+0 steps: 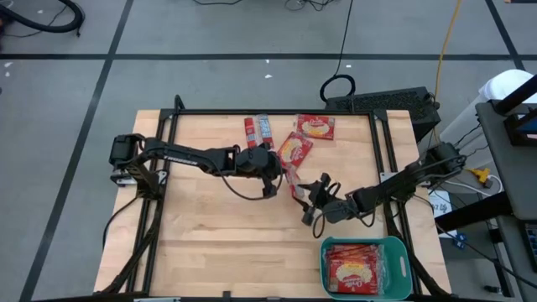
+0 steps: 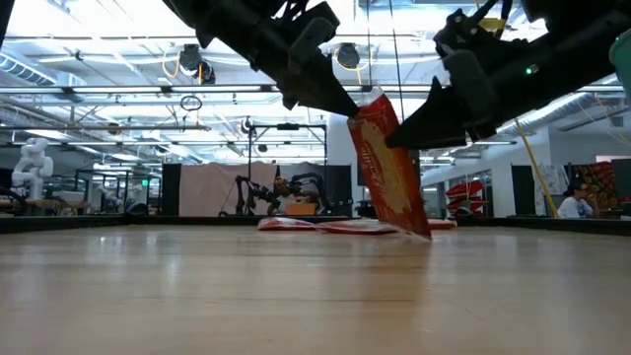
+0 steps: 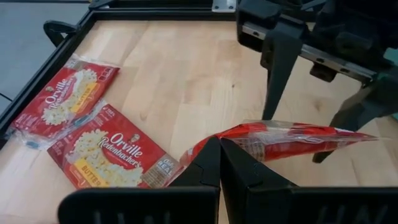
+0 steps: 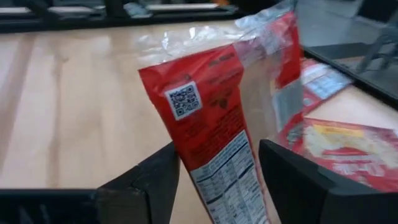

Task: Sort popcorn bags into baskets
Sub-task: Put the popcorn bag into the green bin

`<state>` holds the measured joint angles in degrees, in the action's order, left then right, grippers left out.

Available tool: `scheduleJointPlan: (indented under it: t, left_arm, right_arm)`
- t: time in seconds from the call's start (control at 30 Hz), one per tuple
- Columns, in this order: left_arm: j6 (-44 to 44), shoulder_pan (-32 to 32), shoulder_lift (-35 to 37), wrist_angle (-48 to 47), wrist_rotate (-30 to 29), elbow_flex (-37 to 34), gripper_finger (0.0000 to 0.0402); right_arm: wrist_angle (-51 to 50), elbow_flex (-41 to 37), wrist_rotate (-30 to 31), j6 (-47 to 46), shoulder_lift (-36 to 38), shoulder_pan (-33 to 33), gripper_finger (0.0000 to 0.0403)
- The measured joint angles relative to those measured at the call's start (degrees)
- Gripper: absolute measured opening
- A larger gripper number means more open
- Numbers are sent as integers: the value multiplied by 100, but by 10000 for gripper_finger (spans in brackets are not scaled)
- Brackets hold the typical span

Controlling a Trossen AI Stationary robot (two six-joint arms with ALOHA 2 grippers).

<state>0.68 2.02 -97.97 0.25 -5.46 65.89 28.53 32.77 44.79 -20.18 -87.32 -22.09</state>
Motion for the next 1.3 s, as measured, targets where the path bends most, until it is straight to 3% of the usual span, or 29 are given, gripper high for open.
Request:
scheduleJointPlan:
  t: [0.17,0.43,0.63,0.77,1.0,1.13,1.3]
  left_arm:
    - [-43,-12,0,2,98,0,1]
    - [71,-117,2,-11,94,0,5]
    - [341,-223,4,-133,92,4,10]
    - [389,-257,7,-375,97,11,44]
    - [423,-260,17,-545,-56,3,130]
    - [670,-384,66,-6,-79,2,170]
    - [1242,-573,129,655,-68,2,212]
  right_arm:
    - [55,0,512,-143,-19,20,166]
    - [82,0,641,-72,-16,21,17]
    - [-46,0,590,31,99,8,36]
    - [-445,-2,444,33,464,-59,19]
    - [-1522,4,-756,-818,1433,77,19]
    - [-2264,4,-1579,-1239,1872,271,18]
    - [-2690,5,-2123,-1314,2193,459,15]
